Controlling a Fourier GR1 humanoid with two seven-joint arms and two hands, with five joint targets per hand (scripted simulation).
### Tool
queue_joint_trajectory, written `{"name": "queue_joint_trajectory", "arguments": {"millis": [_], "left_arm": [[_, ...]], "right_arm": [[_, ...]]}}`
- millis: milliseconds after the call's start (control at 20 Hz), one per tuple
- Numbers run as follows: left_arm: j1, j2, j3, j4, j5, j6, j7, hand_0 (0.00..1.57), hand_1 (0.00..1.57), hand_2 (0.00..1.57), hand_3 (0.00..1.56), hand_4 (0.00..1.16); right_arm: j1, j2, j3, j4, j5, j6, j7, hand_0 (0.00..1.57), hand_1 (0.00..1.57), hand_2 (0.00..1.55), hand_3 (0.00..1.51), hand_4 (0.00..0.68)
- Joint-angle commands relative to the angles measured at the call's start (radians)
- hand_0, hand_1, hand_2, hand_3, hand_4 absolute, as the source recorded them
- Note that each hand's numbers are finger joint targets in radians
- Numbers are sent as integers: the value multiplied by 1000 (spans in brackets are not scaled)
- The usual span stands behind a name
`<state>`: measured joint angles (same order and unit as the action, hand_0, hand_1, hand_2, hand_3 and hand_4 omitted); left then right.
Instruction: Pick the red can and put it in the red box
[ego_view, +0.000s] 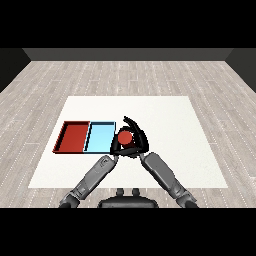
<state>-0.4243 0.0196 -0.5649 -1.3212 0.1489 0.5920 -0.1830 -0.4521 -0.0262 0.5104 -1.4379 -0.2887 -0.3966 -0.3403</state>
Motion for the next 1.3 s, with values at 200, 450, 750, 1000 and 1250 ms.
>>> {"name": "queue_joint_trajectory", "arguments": {"millis": [200,450,750,1000,1250], "left_arm": [[45,-19,10,-48,-55,-19,66,1571,1571,1571,1479,1145],[78,-19,76,38,-1,-84,-42,1571,1571,1571,1484,1126],[64,28,135,-34,-35,-93,27,1571,1571,1567,1465,1129],[91,136,190,-117,-53,-132,58,1571,1571,1571,1463,1125],[107,208,257,-143,-90,-139,89,1571,1571,1557,1458,1112]], "right_arm": [[7,-41,-114,-115,74,17,84,0,0,0,0,0],[26,-88,-187,-258,56,52,99,0,0,0,0,0],[116,-173,-314,-442,26,48,175,0,0,0,0,0],[221,-143,-399,-288,-26,121,14,0,0,0,0,0],[269,-203,-469,-264,-37,169,43,0,0,0,0,0]]}}
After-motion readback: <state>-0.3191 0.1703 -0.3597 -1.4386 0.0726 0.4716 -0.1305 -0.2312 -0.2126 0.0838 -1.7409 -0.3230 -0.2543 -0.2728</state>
